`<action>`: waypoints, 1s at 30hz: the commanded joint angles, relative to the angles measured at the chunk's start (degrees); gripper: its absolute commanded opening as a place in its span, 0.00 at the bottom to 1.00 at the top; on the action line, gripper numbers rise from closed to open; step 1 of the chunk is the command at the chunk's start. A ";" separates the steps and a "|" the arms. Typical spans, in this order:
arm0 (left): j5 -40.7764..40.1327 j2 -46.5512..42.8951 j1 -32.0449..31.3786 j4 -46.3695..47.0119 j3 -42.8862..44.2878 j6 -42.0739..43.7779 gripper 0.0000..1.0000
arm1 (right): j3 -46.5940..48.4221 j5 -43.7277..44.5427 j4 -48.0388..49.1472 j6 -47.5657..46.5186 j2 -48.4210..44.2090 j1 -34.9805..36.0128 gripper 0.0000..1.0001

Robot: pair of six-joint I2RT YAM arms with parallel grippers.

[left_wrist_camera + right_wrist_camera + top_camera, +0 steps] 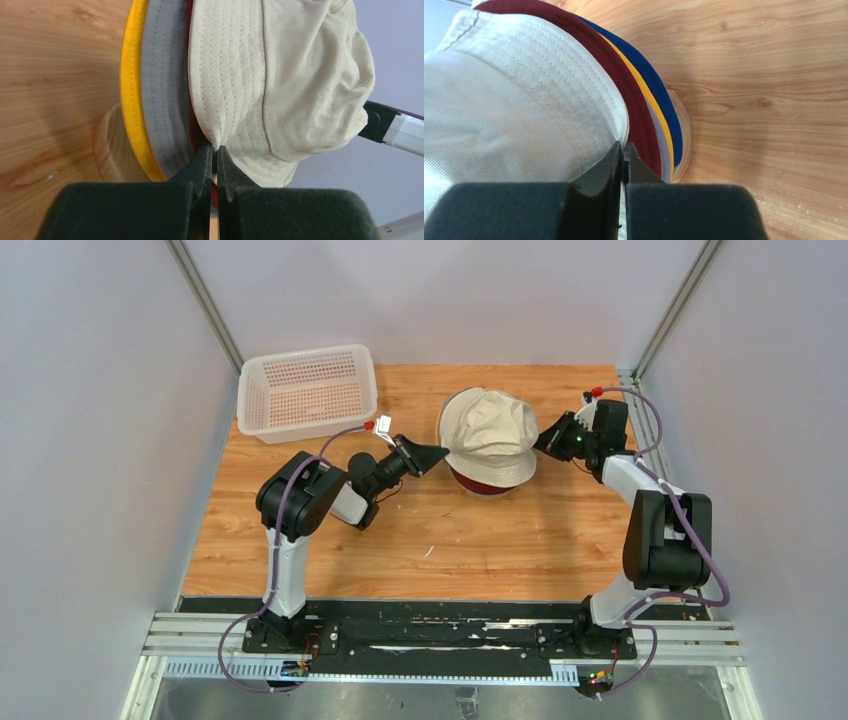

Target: Stack the hats

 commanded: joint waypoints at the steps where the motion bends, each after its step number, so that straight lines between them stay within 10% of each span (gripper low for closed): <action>1: -2.68 2.12 -0.41 1.08 -3.95 -0.87 0.00 | 2.75 7.77 -6.66 -3.18 1.87 1.69 0.00; 25: -16.67 -1.78 -12.31 -0.35 -8.12 -0.08 0.00 | 35.52 8.75 -10.14 -5.89 20.76 9.61 0.01; 30: -21.23 -11.55 -12.31 -10.75 -14.43 8.34 0.12 | 34.51 11.67 -9.33 -7.19 17.59 7.85 0.29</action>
